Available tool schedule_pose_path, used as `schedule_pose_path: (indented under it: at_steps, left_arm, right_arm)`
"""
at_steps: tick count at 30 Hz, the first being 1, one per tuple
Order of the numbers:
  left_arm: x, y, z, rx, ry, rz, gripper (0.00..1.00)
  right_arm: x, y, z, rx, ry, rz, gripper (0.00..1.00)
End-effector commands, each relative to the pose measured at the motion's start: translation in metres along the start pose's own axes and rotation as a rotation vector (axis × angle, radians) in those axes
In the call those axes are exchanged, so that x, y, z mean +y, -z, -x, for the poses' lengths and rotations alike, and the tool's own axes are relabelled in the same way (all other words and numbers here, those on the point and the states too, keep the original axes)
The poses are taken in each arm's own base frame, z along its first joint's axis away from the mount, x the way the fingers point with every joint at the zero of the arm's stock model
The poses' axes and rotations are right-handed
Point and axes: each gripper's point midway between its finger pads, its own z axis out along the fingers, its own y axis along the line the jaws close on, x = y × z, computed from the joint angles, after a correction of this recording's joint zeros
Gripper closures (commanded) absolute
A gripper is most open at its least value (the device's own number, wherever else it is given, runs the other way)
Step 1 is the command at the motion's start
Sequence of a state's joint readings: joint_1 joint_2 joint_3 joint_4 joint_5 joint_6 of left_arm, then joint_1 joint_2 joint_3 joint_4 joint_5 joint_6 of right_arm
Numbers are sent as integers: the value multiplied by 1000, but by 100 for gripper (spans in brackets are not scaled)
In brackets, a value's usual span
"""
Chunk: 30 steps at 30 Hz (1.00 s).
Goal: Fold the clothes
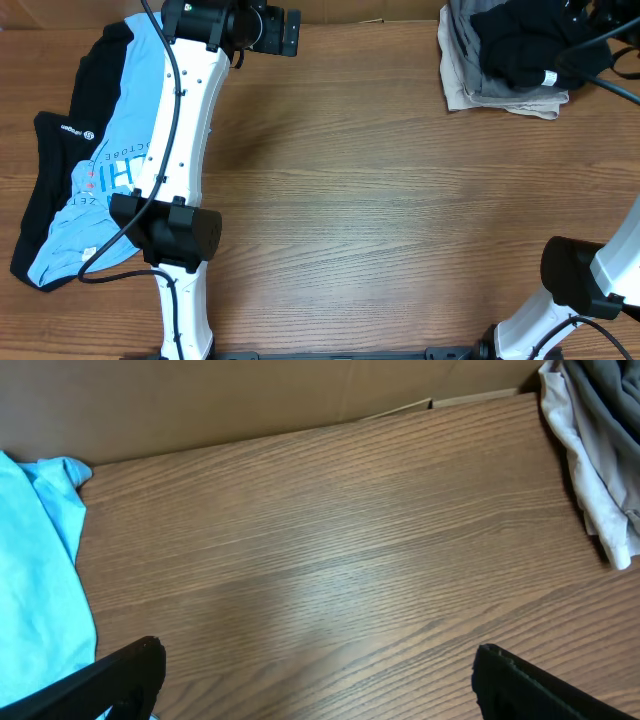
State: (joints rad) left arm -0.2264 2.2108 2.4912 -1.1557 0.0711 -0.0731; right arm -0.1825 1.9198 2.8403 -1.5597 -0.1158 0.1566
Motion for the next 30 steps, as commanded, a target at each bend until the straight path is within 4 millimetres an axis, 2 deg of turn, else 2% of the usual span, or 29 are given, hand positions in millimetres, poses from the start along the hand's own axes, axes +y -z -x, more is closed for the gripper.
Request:
schedule_pose_path:
  at_steps: [1,4,11,18,20,23,30]
  left_arm:
    - [1,-4,-2,10,13,-4,0]
    - [1,-4,-2,10,13,-4,0]
    - [1,-4,-2,10,13,-4,0]
    - [1,-4,-2,10,13,-4,0]
    - [1,-4,-2,10,13,-4,0]
    - [1,-4,-2,10,13,-4,0]
    - [1,-4,-2,10,13,-4,0]
  right_arm:
    - [0,14,0,-17,9,-17,0]
    - [8,27,-11,0,19,-2,0]
    - [26,54,-22,-67,52,55,0]
    - [56,59,-40,-200,110,173,0]
    - [61,58,-53,-240,123,209,0]
    - [59,54,-77,-281,131,236,0]
    - [32,46,-155,-398,135,271,0]
